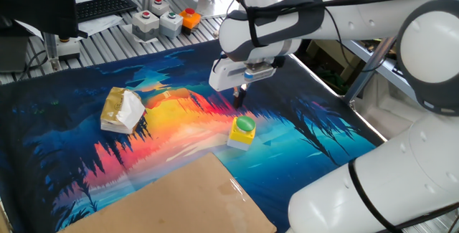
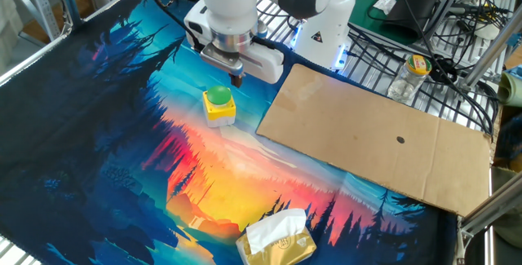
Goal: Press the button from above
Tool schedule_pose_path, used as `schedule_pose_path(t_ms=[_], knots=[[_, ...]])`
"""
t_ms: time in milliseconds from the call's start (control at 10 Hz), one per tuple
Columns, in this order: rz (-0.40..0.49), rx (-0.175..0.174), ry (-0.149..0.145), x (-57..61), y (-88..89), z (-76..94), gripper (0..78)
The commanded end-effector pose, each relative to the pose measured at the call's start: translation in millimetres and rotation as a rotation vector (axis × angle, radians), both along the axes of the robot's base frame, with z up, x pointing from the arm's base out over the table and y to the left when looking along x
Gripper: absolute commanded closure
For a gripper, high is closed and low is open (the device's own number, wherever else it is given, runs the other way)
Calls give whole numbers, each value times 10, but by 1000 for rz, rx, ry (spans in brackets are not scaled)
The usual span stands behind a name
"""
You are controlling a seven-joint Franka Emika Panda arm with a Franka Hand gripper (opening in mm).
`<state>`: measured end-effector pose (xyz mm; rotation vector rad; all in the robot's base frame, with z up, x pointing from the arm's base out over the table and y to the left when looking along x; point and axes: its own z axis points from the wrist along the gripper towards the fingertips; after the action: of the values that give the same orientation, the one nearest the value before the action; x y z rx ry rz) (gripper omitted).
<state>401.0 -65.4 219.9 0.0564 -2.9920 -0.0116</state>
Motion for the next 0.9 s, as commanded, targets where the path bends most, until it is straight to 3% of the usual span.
schedule_pose_path(t_ms=[100,400,600,700,800,900], knots=[[-17,18,1,6,-2,8,776],[-39,18,6,33,5,10,776],[-53,8,15,342,77,49,776],[-53,-10,19,624,128,57,776],[-51,-15,24,753,144,53,776],[-47,-16,36,1091,159,26,776]])
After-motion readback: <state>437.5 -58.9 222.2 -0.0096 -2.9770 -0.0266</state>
